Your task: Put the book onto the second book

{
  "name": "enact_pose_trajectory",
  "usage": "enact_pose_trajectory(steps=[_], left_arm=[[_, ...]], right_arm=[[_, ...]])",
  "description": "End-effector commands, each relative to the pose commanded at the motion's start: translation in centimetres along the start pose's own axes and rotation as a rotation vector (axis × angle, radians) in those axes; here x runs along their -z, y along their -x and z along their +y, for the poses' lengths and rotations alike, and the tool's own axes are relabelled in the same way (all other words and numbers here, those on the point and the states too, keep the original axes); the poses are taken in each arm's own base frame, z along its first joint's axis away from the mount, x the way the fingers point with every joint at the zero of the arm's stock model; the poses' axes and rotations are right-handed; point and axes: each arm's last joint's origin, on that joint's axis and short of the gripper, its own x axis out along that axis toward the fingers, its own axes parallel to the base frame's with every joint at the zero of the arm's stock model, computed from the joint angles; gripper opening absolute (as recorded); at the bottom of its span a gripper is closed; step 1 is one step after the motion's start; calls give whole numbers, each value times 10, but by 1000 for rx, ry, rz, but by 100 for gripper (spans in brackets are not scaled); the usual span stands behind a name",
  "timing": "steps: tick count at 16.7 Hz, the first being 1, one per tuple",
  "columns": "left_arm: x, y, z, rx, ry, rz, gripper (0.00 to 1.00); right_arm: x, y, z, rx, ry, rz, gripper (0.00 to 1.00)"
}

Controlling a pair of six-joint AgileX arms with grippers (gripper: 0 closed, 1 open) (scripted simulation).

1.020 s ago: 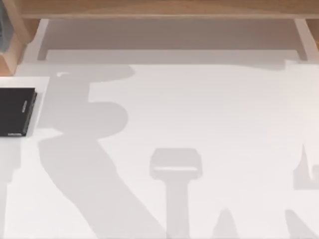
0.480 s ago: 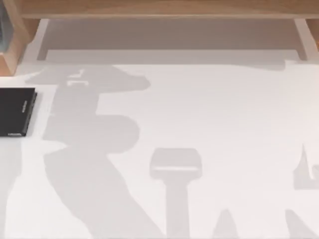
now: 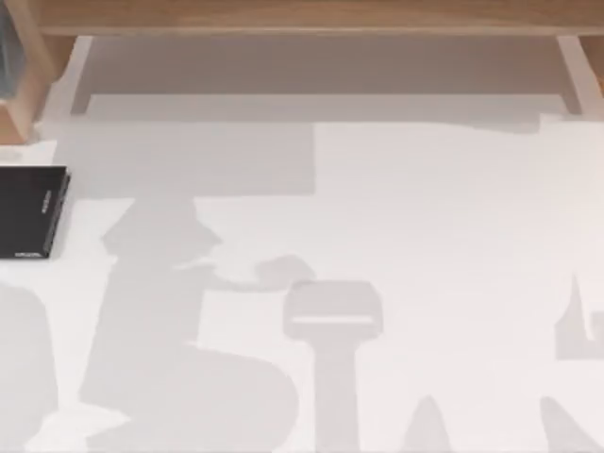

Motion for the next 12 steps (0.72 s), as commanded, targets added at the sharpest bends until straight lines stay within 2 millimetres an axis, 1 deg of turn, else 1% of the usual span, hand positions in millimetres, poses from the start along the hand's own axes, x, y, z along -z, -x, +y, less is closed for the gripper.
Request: enact_pose_trajectory(steps=[3,6,9,12], left_arm=[[12,28,-24,43,-303,50,0],[35,44,-55,132,-546,115,0],[63,50,-97,291,-686,169,0],[82,53,-136,446,-749,196,0]], right_arm=[[0,0,0,0,0,0,100],[0,0,0,0,0,0,100],[0,0,0,0,0,0,100],[0,0,0,0,0,0,100]])
